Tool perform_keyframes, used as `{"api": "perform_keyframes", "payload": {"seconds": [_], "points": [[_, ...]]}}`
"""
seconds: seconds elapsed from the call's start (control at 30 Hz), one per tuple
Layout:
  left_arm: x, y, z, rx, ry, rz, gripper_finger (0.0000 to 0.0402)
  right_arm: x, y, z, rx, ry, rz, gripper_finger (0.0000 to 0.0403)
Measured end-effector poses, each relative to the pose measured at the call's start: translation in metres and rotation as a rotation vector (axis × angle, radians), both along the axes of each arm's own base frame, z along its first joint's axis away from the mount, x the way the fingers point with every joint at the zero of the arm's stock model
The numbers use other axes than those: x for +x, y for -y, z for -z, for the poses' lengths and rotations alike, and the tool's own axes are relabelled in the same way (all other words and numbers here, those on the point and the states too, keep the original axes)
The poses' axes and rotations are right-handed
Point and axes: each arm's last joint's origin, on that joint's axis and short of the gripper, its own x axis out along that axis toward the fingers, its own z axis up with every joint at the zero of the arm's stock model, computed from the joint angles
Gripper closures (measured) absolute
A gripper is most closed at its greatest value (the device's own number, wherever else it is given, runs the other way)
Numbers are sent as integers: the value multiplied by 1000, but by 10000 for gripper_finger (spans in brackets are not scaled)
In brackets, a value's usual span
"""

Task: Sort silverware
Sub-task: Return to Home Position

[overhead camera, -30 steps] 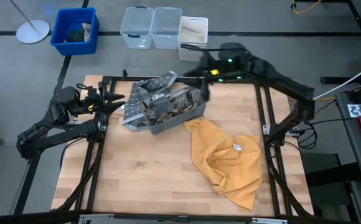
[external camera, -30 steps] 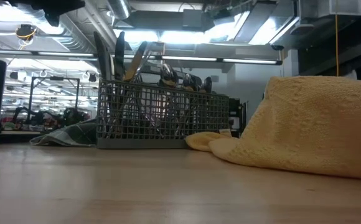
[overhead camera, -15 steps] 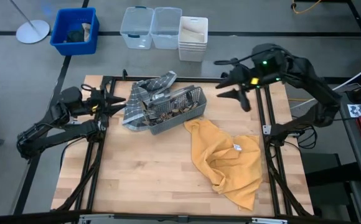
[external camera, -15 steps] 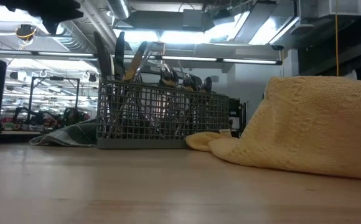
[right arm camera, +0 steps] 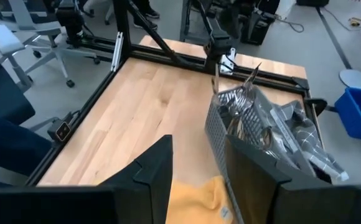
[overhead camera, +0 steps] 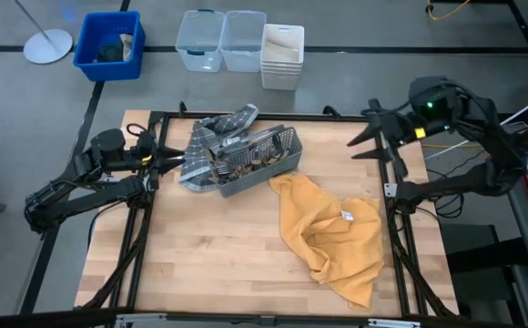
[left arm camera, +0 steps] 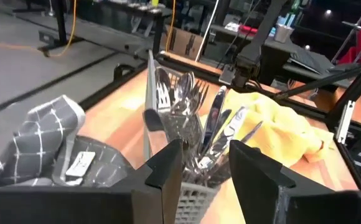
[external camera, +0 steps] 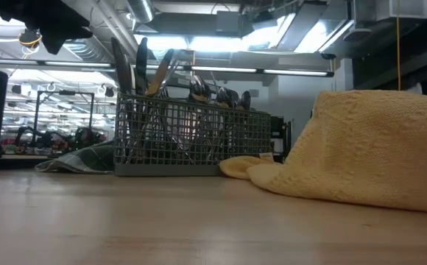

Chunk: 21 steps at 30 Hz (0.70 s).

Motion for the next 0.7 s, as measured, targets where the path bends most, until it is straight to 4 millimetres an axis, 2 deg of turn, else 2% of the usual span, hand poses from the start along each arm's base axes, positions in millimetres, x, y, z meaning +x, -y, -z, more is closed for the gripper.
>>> {"api": "perform_keyframes", "payload": {"seconds": [0.13, 0.23, 0.7], "points": [[0, 0, 0, -11, 1, -2, 279, -12, -3, 18, 9, 24, 8, 255], [0, 0, 0, -12, 2, -3, 279, -12, -4, 37, 30, 58, 24, 255], [0, 0, -1, -11, 13, -3, 279, -19, -4, 146, 205, 125, 153, 256]]}}
